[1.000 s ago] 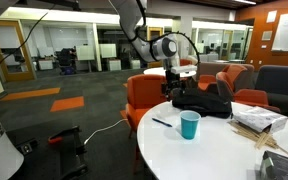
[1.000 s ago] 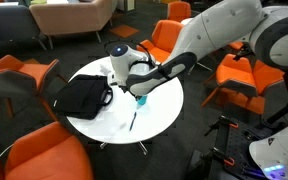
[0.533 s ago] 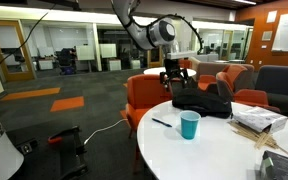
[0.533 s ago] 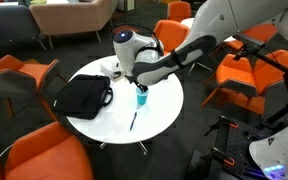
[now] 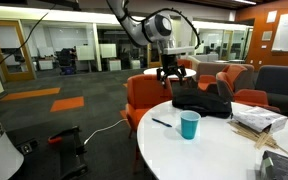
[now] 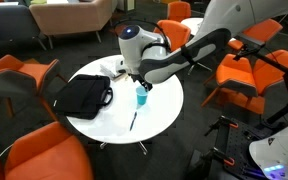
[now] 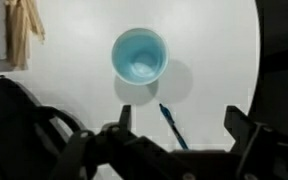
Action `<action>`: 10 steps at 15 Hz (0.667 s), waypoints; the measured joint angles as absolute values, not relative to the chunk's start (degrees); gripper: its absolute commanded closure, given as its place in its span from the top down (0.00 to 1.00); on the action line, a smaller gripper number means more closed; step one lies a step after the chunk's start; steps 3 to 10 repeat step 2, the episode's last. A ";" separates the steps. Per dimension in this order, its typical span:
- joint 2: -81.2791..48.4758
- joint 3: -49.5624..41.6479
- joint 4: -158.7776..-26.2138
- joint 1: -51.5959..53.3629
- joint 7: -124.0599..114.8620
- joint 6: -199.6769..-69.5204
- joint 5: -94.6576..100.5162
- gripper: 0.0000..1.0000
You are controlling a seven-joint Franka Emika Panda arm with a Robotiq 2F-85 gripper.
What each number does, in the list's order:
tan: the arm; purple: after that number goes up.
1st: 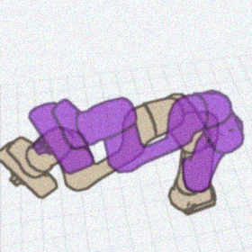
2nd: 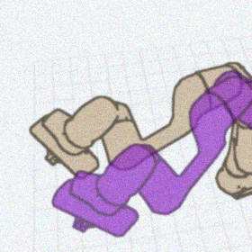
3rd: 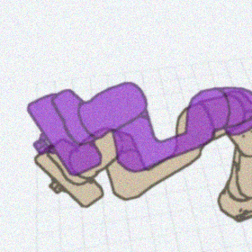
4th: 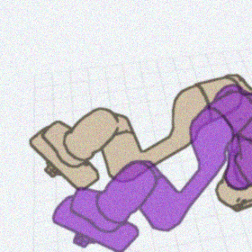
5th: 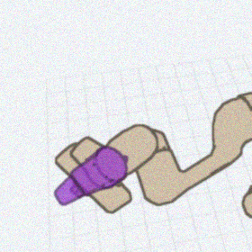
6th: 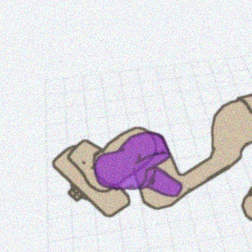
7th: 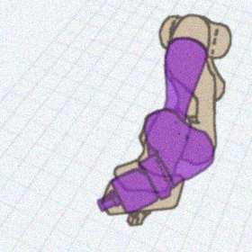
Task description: Take the blue pen out of the light blue cup
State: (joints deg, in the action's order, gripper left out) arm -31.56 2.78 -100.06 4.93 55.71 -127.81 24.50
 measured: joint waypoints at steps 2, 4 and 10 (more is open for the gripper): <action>-30.69 2.92 -100.97 4.94 55.71 -127.83 24.63 1.00; -30.69 2.92 -100.97 4.94 55.71 -127.83 24.63 1.00; -30.69 2.92 -100.97 4.94 55.71 -127.83 24.63 1.00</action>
